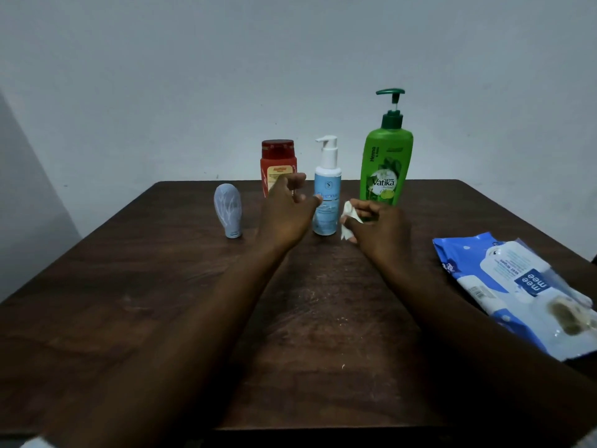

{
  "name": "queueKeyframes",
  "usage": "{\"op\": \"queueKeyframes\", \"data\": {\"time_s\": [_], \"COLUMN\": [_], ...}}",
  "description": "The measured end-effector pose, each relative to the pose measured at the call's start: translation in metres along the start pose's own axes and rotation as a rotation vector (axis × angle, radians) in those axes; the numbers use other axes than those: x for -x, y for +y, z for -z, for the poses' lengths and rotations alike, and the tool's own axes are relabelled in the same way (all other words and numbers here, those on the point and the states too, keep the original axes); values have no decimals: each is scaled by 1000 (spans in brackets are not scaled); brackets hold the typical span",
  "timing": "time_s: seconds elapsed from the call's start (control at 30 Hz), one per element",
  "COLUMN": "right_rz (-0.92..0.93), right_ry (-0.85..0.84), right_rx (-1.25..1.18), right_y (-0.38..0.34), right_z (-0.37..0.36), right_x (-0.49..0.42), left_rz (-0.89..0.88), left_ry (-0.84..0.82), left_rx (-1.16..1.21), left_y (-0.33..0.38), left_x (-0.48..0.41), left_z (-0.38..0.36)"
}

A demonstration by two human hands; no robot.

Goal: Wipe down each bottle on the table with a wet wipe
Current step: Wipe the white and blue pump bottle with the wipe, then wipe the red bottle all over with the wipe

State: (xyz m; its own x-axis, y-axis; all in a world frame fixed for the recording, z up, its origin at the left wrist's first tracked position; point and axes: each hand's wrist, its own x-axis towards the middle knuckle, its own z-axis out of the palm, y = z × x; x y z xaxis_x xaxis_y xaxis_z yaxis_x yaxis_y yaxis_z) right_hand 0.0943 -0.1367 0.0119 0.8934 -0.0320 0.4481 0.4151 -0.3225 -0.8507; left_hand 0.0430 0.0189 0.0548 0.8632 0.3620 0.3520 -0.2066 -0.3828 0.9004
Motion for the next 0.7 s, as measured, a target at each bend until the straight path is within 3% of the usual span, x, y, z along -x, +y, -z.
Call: {"op": "queueKeyframes", "data": {"time_s": [0.1,0.17,0.47,0.7], "right_rz": [31,61,107,104], "right_ry": [-21,-30,-86,-98], "right_rx": [-11,-23,-3,-23], "right_y": [-5,-7,2,1], "right_z": [0,-2,-2,0], "right_x": [9,14,16,18], "left_rz": [-99,-128,45,15], "left_ry": [266,345,4,-26], "left_rx": [-61,-79,9,-44], "left_y": [9,12,16,11], "left_x": [-9,-27,-79,-73], "left_z": [19,35,55,53]}}
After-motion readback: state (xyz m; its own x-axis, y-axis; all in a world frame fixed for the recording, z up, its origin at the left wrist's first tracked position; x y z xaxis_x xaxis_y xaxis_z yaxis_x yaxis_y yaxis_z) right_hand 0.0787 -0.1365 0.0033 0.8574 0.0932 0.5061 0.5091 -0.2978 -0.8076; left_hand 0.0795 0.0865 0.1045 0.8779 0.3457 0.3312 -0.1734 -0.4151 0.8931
